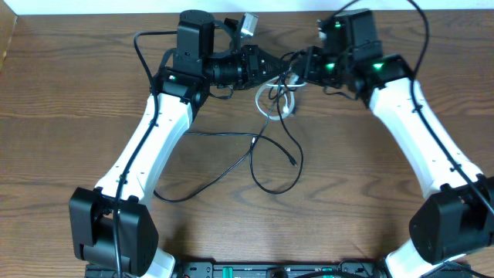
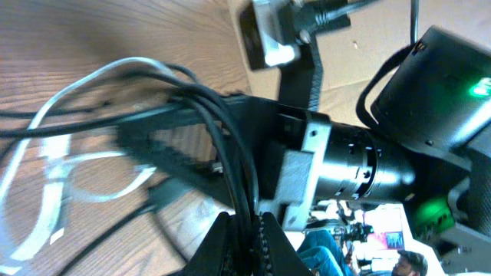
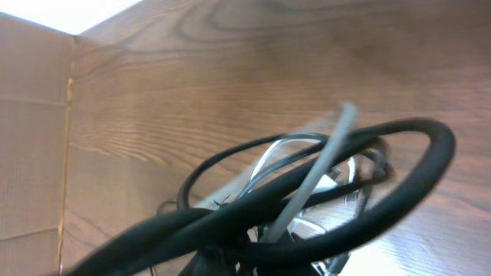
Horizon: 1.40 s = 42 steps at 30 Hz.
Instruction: Untangle cables
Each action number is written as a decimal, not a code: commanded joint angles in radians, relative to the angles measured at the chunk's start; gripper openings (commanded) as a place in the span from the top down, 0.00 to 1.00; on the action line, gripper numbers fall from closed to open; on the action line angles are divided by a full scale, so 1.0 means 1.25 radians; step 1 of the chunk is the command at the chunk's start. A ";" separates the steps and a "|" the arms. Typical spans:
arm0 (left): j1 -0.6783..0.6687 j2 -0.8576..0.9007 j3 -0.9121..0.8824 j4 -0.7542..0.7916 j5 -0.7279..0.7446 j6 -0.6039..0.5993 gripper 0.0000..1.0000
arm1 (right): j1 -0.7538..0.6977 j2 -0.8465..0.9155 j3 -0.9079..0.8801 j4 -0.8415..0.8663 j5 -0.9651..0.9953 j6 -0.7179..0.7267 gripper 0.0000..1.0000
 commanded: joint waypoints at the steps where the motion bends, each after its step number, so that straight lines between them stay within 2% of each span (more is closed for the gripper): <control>1: 0.046 -0.013 0.007 0.015 0.035 -0.015 0.93 | -0.095 -0.001 -0.001 -0.063 0.069 -0.076 0.99; 4: 0.077 -0.013 0.007 0.017 0.028 -0.009 0.92 | -0.163 -0.001 -0.001 -0.110 0.062 -0.124 0.99; 7: 0.112 -0.013 0.007 0.007 -0.024 0.048 0.93 | -0.249 -0.001 -0.001 -0.121 -0.069 -0.212 0.99; 10: 0.128 -0.013 0.007 -0.058 -0.135 0.085 0.93 | -0.309 -0.001 -0.001 -0.117 -0.215 -0.280 0.99; 13: 0.130 -0.013 0.007 -0.140 -0.235 0.151 0.92 | -0.349 -0.001 0.000 -0.121 -0.288 -0.317 0.99; 18: 0.129 -0.013 0.007 -0.239 -0.310 0.250 0.93 | -0.371 -0.001 0.000 -0.131 -0.365 -0.324 0.99; 22: 0.129 -0.013 0.007 -0.251 -0.309 0.268 0.92 | -0.334 -0.005 0.005 -0.119 -0.465 -0.316 0.99; 26: 0.129 -0.013 0.007 -0.251 -0.309 0.270 0.93 | -0.285 -0.020 0.081 -0.118 -0.469 -0.287 0.99; 34: 0.123 -0.013 0.007 -0.254 -0.300 0.271 0.92 | -0.248 -0.047 0.359 -0.121 -0.466 -0.241 0.99; 40: 0.093 -0.013 0.007 -0.251 -0.300 0.303 0.92 | -0.248 -0.050 0.404 -0.156 -0.337 -0.186 0.99; 42: 0.084 -0.013 0.007 -0.241 -0.298 0.303 0.88 | -0.244 -0.049 0.403 -0.184 -0.315 -0.199 0.99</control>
